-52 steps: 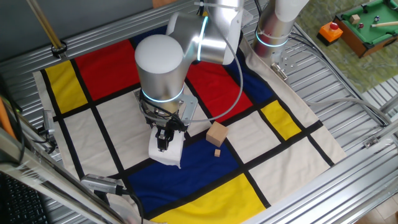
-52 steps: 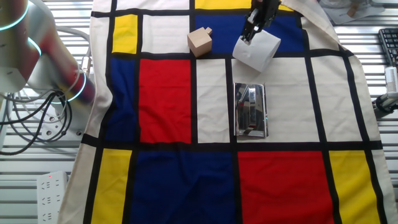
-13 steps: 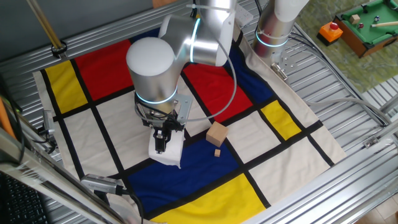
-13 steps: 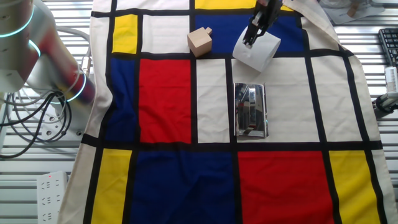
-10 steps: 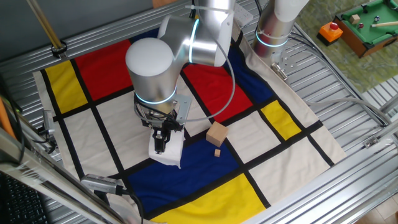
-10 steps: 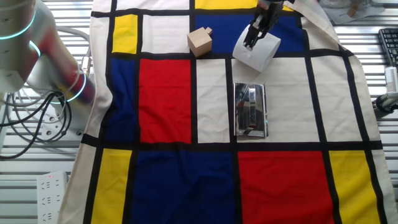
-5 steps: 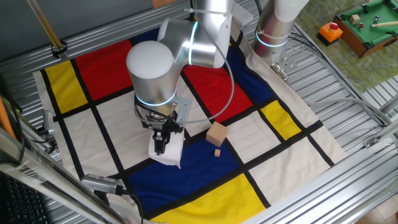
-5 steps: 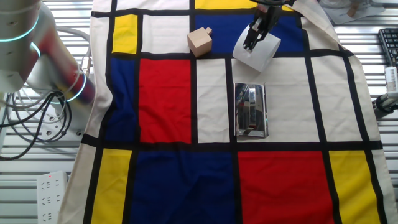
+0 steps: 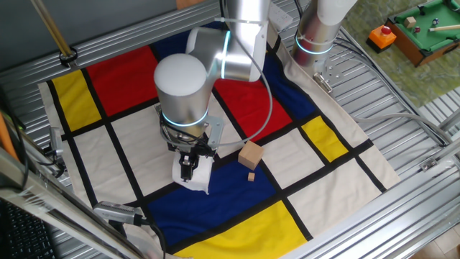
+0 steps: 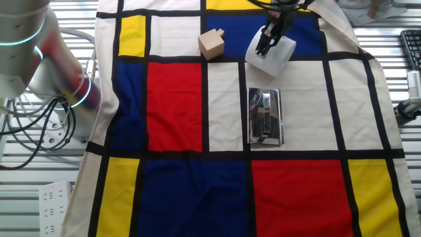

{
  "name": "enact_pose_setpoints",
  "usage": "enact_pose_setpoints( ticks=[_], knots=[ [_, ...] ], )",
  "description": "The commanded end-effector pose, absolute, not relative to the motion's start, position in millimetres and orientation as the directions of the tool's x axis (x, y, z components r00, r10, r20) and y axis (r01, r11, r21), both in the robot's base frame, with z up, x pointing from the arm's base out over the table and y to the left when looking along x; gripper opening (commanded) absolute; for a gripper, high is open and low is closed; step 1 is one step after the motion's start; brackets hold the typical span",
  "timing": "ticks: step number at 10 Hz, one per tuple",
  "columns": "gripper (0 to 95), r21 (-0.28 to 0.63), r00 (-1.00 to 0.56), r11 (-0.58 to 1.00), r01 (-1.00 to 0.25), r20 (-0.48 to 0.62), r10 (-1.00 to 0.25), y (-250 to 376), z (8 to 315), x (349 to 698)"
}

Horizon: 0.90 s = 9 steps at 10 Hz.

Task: Put the toilet paper on its holder

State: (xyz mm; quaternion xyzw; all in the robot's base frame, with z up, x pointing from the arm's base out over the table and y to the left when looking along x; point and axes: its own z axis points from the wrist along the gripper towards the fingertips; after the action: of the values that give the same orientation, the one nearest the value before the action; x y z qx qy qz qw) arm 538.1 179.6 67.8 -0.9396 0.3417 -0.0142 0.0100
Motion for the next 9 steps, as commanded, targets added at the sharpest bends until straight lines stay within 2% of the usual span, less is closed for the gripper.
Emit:
enact_pose_setpoints(
  ticks=[1, 5, 9],
  knots=[
    [95.0, -0.038, 0.765, -0.765, -0.642, 0.027, -0.643, 177.3, 59.4, 537.3],
    [95.0, -0.058, 0.764, -0.765, -0.642, 0.043, -0.644, 174.1, 43.5, 537.7],
    [95.0, -0.058, 0.760, -0.761, -0.646, 0.041, -0.648, 174.9, 43.6, 537.8]
  ],
)
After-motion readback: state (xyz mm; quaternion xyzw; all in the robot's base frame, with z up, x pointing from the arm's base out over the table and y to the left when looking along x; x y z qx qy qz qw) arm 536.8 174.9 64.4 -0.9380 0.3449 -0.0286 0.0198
